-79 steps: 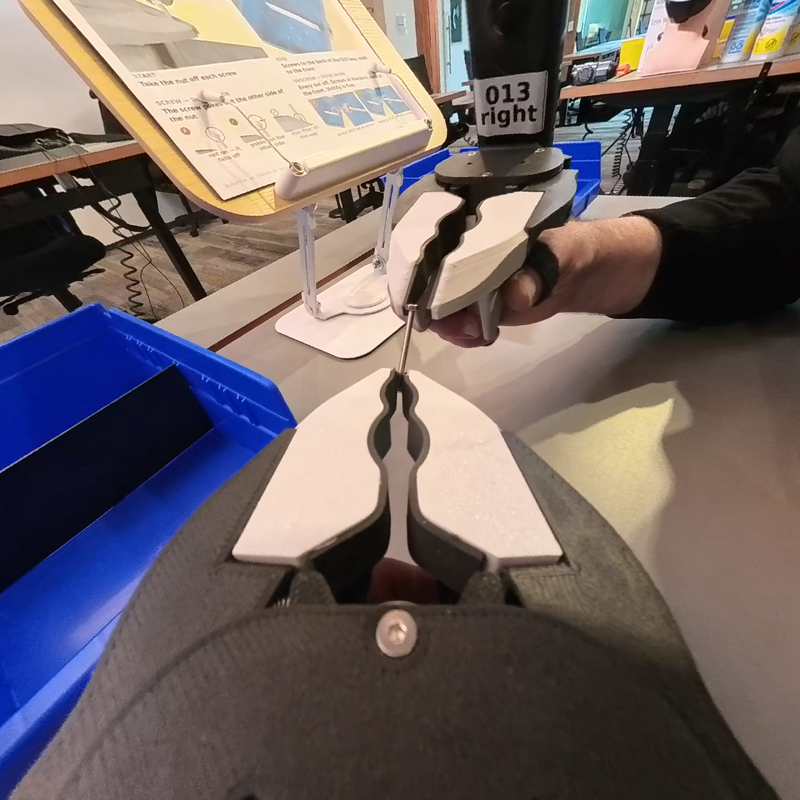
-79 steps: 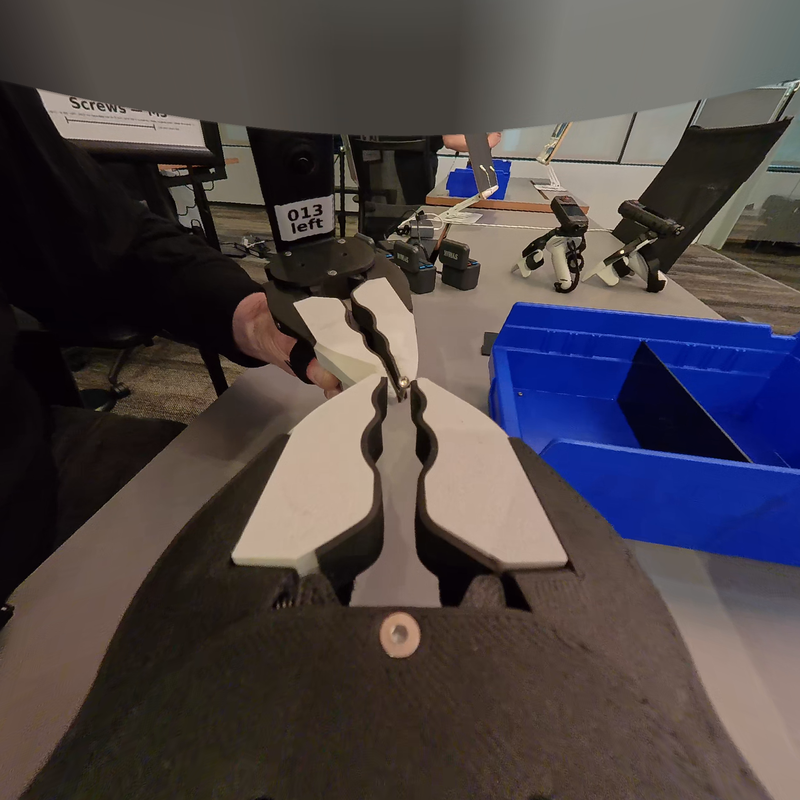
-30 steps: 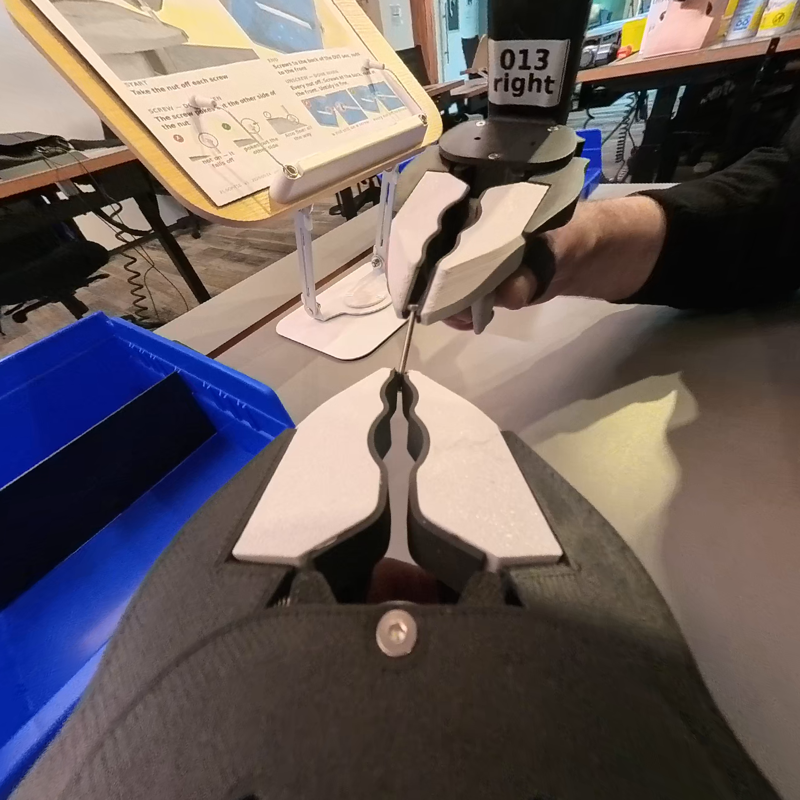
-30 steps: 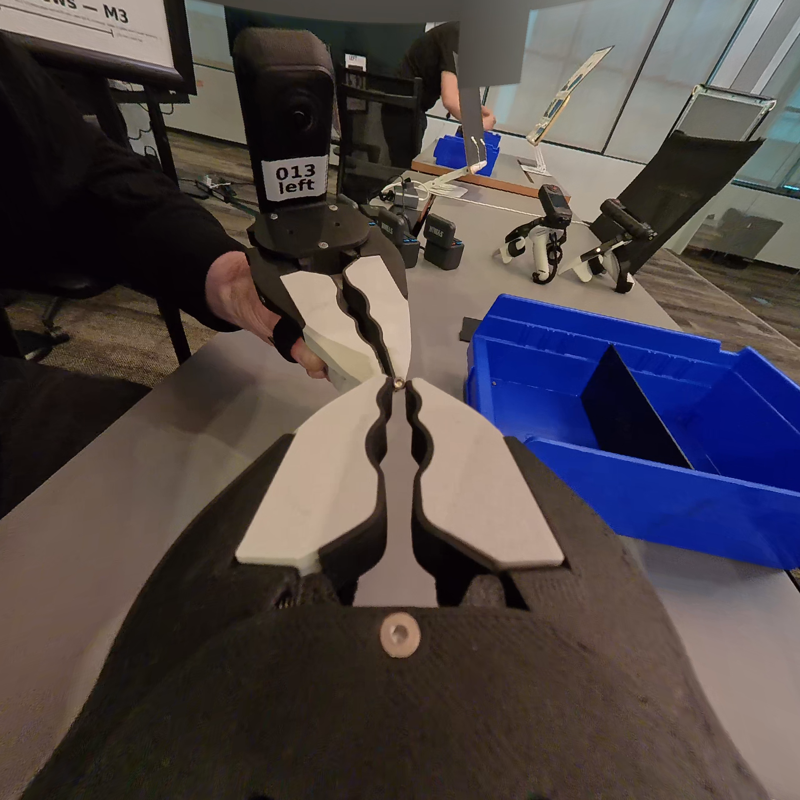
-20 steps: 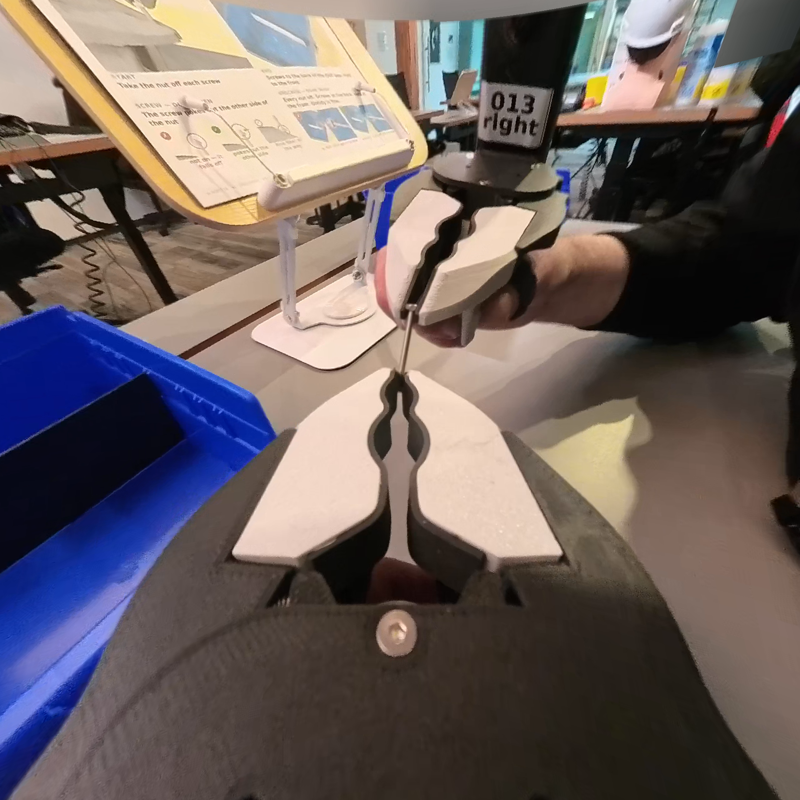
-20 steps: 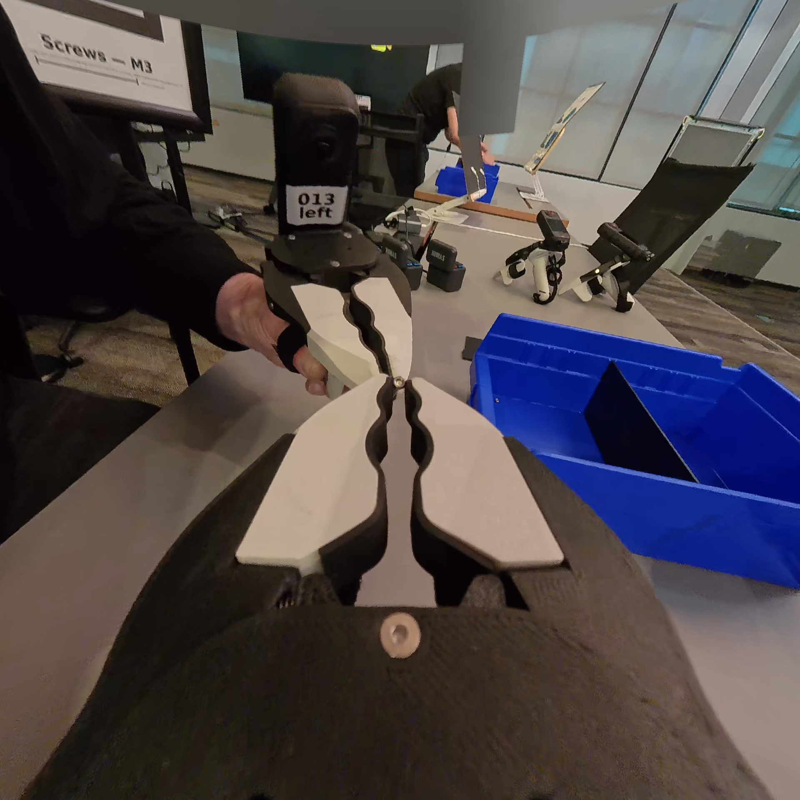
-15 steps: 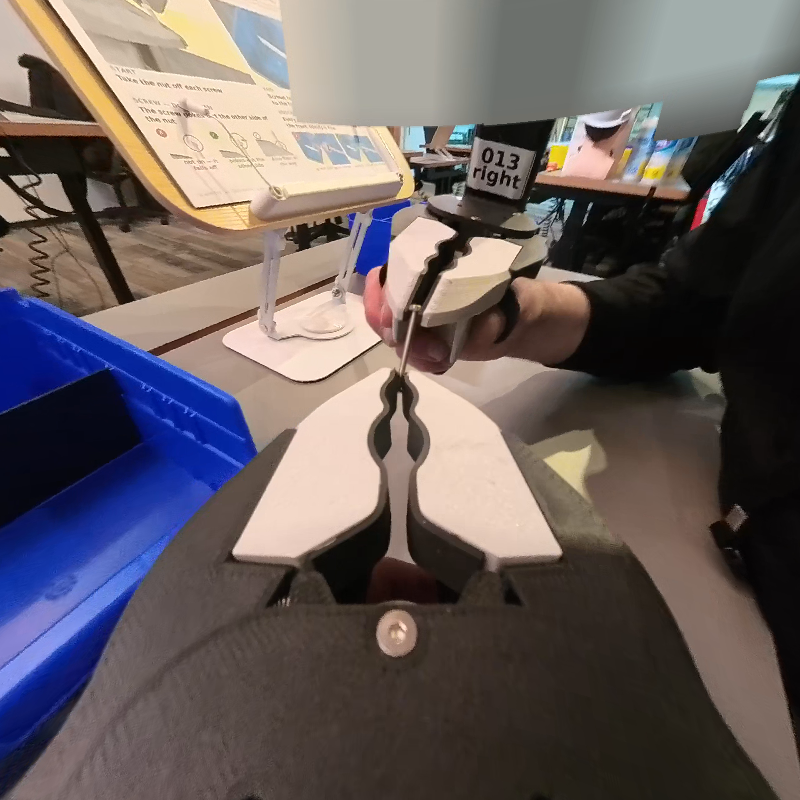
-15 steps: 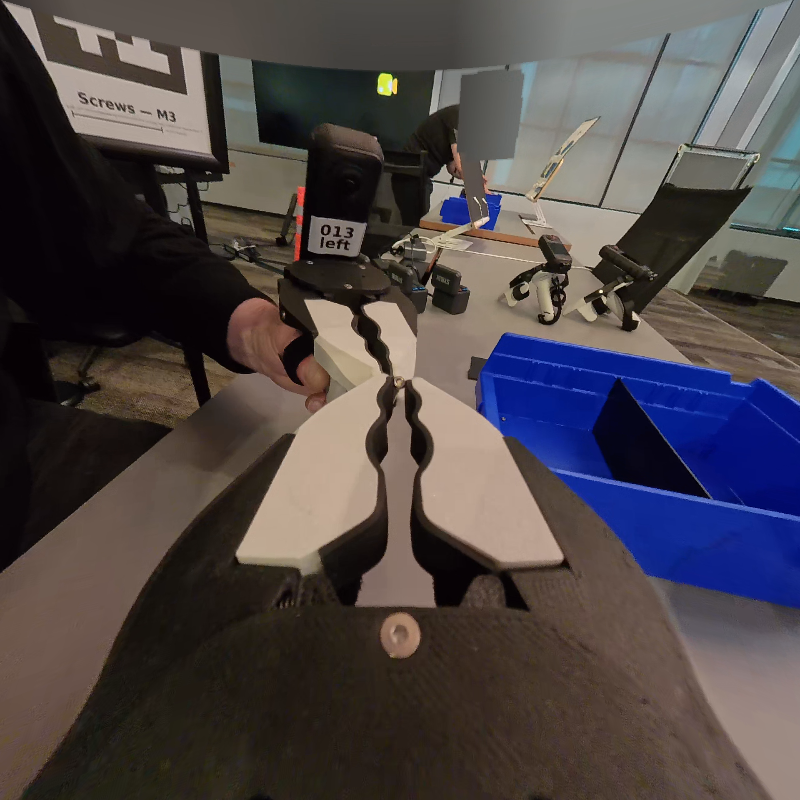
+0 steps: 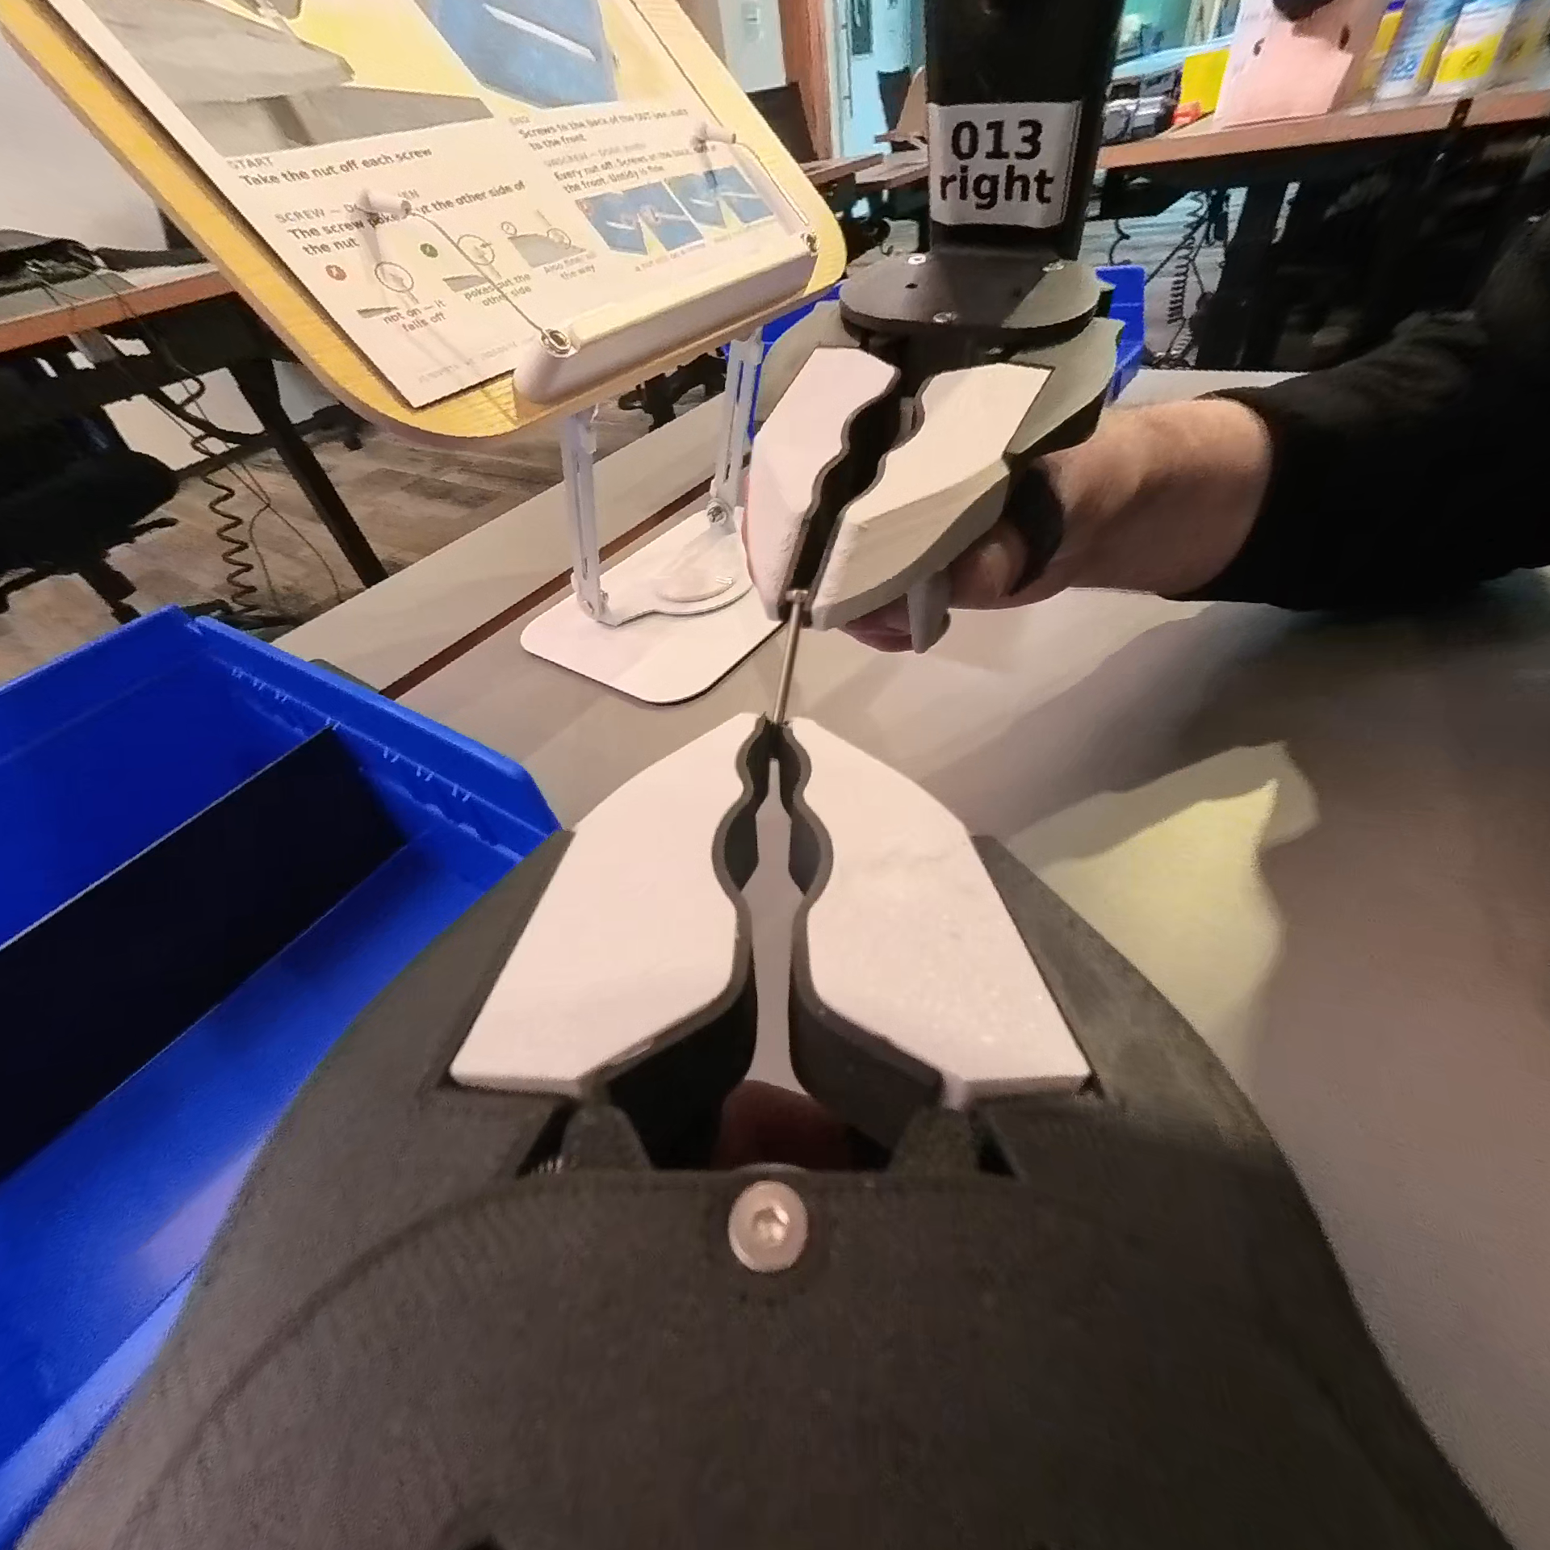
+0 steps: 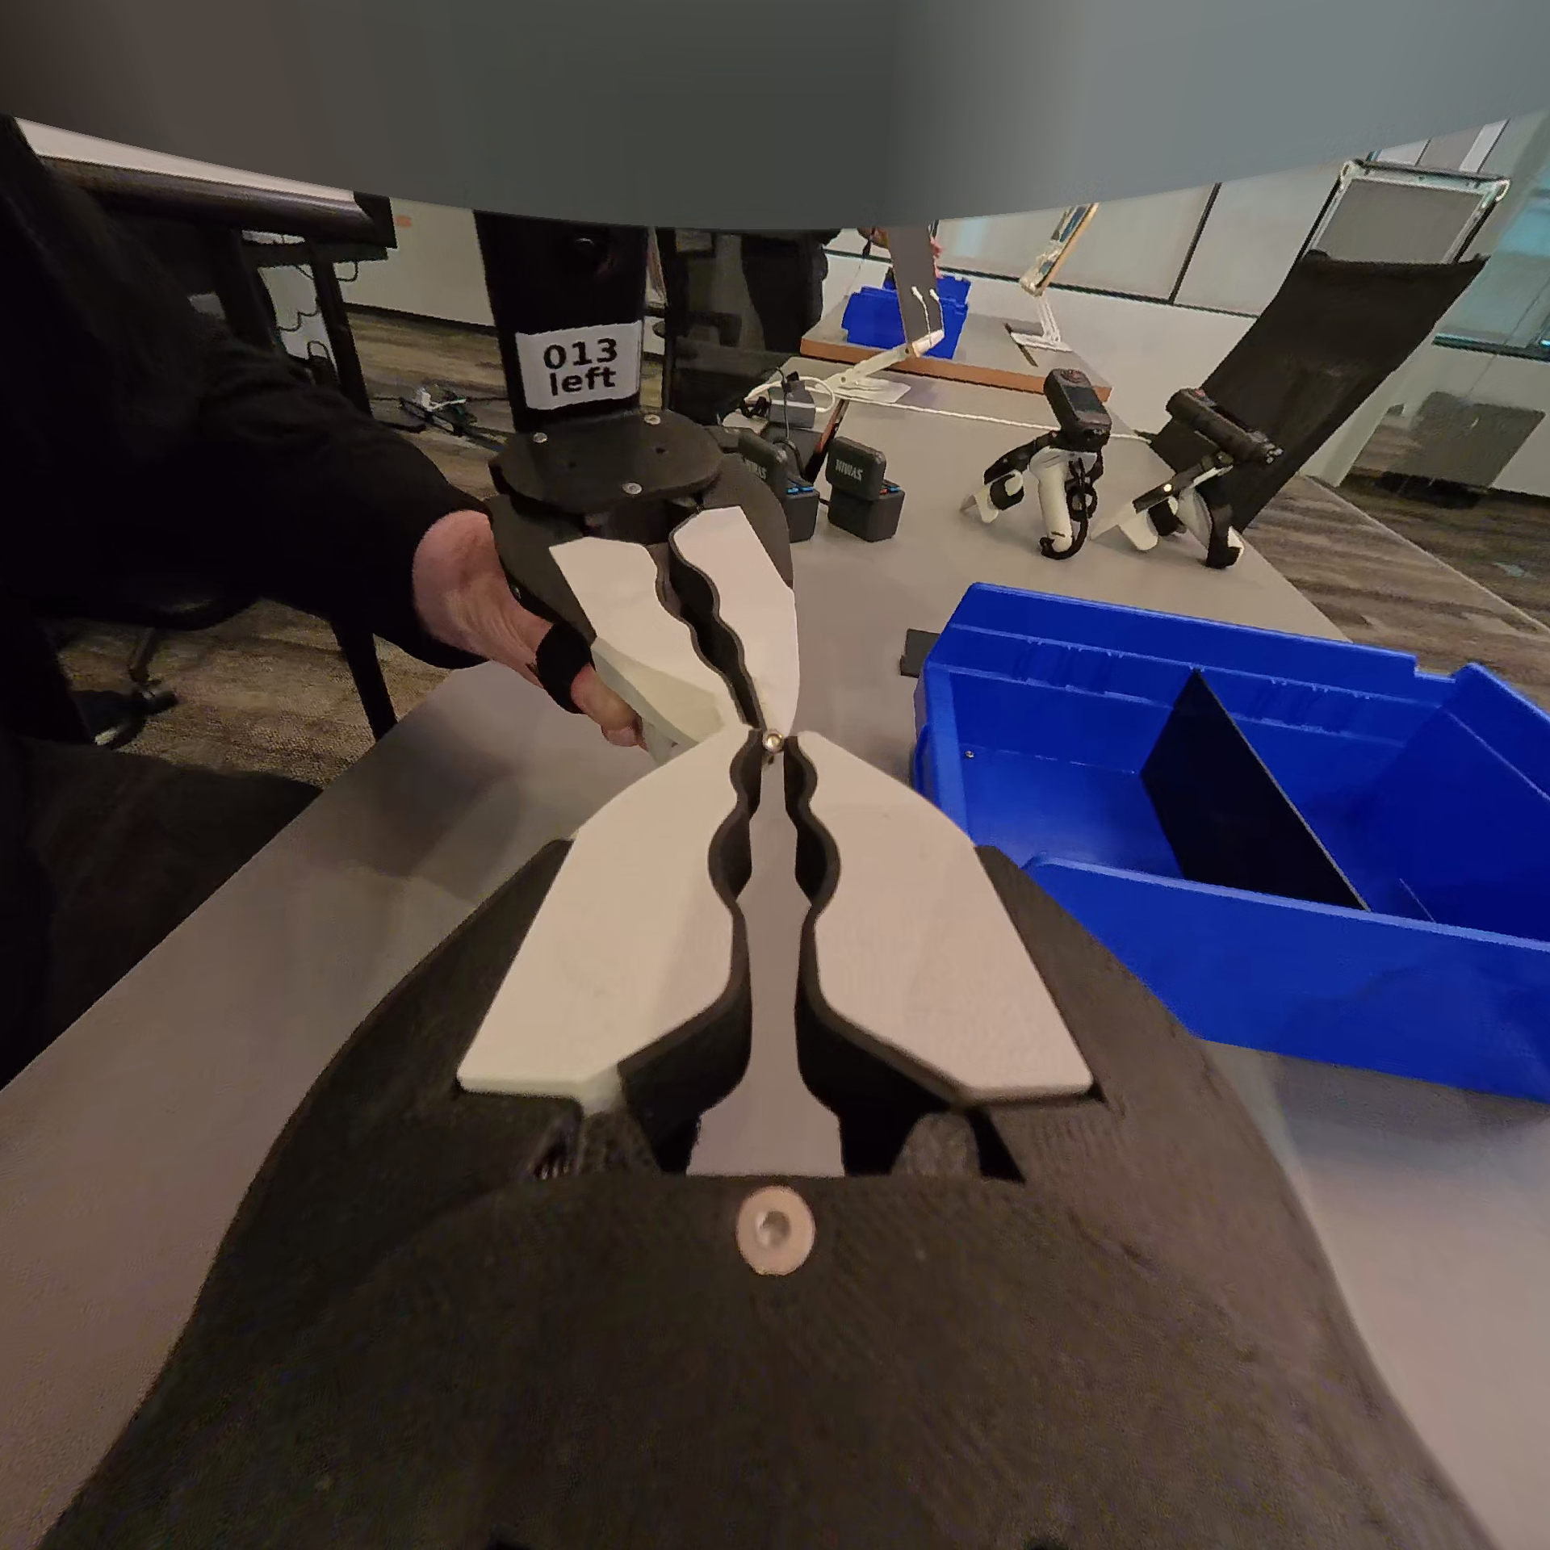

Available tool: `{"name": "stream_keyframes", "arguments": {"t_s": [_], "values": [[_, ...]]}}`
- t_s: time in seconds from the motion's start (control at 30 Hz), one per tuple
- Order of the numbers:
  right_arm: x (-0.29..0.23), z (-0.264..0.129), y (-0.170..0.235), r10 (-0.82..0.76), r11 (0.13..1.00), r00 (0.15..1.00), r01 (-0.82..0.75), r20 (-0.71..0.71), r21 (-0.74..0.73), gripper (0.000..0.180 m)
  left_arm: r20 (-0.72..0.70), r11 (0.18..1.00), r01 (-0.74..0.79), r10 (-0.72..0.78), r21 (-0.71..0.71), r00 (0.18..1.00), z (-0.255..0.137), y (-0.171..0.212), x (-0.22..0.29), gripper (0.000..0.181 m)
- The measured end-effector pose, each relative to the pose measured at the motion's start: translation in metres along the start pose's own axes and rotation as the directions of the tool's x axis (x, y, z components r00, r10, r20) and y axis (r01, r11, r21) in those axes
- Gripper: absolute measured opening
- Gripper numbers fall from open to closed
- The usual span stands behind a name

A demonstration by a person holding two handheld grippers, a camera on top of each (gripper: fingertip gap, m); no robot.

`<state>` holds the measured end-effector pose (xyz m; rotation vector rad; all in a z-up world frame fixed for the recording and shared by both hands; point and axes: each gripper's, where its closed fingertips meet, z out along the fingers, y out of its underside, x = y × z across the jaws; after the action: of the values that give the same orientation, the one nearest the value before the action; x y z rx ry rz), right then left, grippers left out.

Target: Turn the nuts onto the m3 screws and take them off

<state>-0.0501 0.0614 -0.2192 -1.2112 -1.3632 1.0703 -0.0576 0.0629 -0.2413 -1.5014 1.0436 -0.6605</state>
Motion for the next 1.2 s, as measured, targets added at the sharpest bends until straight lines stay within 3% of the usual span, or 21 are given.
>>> {"name": "stream_keyframes", "arguments": {"t_s": [0.43,0.9,1.0,1.2], "values": [[0.0052,-0.0015,0.0002,0.064,0.998,0.997,-0.063,-0.043,0.019,0.013,0.062,0.999,-0.023,0.025,-0.027,0.998,0.0025,0.0038,-0.0055,0.001],[-0.0017,-0.0020,0.0061,0.037,0.999,0.999,-0.038,-0.024,-0.020,0.005,0.067,1.000,-0.015,0.016,-0.016,0.998,0.0007,0.0026,-0.0083,0.001],[0.0046,-0.0041,0.0035,0.048,0.999,0.997,-0.049,-0.054,-0.004,0.015,0.063,1.000,-0.018,0.019,-0.019,0.998,0.0013,0.0030,-0.0071,0.001],[0.0008,0.0002,0.0020,0.031,0.999,0.999,-0.031,-0.029,-0.011,0.017,0.059,1.000,-0.021,0.022,-0.021,0.998,0.0022,0.0029,-0.0060,0.001]]}}
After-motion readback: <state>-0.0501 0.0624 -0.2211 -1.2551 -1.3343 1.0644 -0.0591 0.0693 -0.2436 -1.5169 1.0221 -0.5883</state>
